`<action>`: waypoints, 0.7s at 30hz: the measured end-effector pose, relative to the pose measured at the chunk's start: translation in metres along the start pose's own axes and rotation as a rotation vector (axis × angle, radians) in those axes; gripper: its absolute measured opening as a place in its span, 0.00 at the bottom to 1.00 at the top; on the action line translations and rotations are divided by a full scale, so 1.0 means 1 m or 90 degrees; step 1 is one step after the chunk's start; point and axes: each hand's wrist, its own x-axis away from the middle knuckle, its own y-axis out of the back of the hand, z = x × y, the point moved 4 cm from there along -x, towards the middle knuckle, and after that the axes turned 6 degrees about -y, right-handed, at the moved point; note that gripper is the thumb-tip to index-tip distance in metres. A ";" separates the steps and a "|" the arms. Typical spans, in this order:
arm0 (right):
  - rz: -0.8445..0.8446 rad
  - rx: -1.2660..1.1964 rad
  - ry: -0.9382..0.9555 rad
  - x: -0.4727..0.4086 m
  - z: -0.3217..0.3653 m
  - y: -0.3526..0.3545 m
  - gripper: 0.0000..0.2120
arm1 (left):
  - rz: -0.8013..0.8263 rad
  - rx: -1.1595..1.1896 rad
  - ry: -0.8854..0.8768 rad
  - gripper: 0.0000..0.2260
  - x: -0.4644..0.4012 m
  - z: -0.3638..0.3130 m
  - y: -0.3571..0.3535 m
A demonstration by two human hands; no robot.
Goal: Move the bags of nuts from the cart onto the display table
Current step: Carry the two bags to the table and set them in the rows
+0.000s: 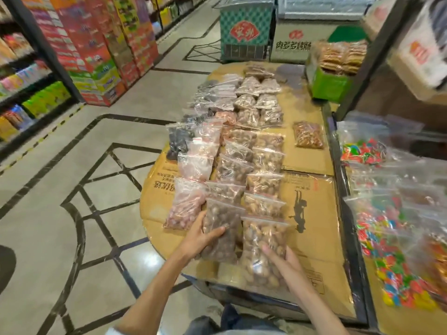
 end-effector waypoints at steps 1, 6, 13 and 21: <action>-0.009 0.001 0.000 -0.004 0.000 0.000 0.58 | 0.000 -0.052 -0.022 0.28 -0.011 0.002 0.003; -0.055 0.002 -0.015 -0.009 -0.004 -0.002 0.58 | -0.086 -0.176 -0.047 0.39 -0.017 0.022 0.005; -0.055 -0.012 -0.001 -0.013 0.006 -0.019 0.41 | -0.140 -0.153 -0.065 0.35 -0.009 0.038 0.013; -0.167 0.157 0.084 -0.016 0.007 -0.041 0.32 | -0.124 -0.370 -0.105 0.29 -0.004 0.024 0.012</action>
